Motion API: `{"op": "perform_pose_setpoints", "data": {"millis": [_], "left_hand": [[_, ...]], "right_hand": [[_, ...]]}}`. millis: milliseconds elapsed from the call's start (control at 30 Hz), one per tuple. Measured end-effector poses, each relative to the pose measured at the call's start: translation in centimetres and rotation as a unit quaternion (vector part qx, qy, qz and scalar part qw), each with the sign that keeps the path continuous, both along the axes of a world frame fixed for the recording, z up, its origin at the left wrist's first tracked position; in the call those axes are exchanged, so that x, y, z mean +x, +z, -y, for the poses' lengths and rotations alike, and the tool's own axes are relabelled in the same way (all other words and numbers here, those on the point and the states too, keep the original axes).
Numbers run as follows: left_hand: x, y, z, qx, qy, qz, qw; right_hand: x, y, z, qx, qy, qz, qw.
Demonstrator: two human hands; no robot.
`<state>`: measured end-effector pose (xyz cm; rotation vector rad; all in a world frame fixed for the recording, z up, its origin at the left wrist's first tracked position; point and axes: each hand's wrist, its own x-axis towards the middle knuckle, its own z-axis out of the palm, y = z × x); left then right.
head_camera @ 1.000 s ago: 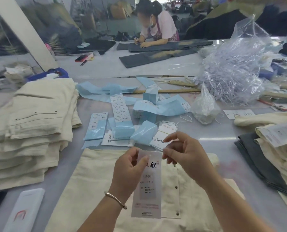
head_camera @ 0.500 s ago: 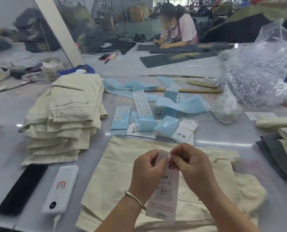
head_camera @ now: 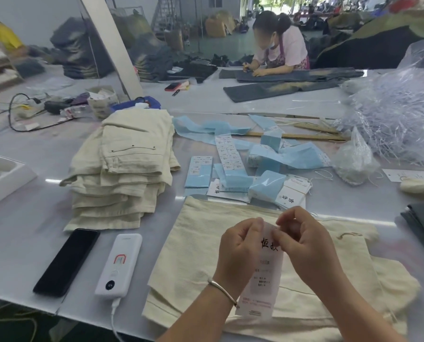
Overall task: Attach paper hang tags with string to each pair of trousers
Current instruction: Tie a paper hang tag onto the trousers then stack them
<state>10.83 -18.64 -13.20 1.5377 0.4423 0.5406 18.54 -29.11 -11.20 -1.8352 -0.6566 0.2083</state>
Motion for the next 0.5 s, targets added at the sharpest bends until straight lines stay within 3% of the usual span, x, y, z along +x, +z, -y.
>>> {"op": "perform_pose_setpoints", "data": {"millis": [100,167,400,500], "left_hand": [[0.1,0.2,-0.7,-0.157,-0.061,-0.021,0.985],[0.1,-0.1,-0.8,-0.161,-0.087,-0.015,0.983],[1.1,-0.8,0.6,-0.057,-0.064,-0.029,0.996],[2.0,-0.3,1.0,0.095,-0.054,-0.080,0.991]], "right_hand": [[0.0,-0.1,0.4,0.011,0.012,-0.014,1.000],[0.0,-0.1,0.6,0.028,0.014,-0.028,0.999],[0.4,-0.2,2.0,0.053,0.028,-0.106,0.993],[1.0,0.1,3.0,0.002,-0.005,-0.079,0.997]]}}
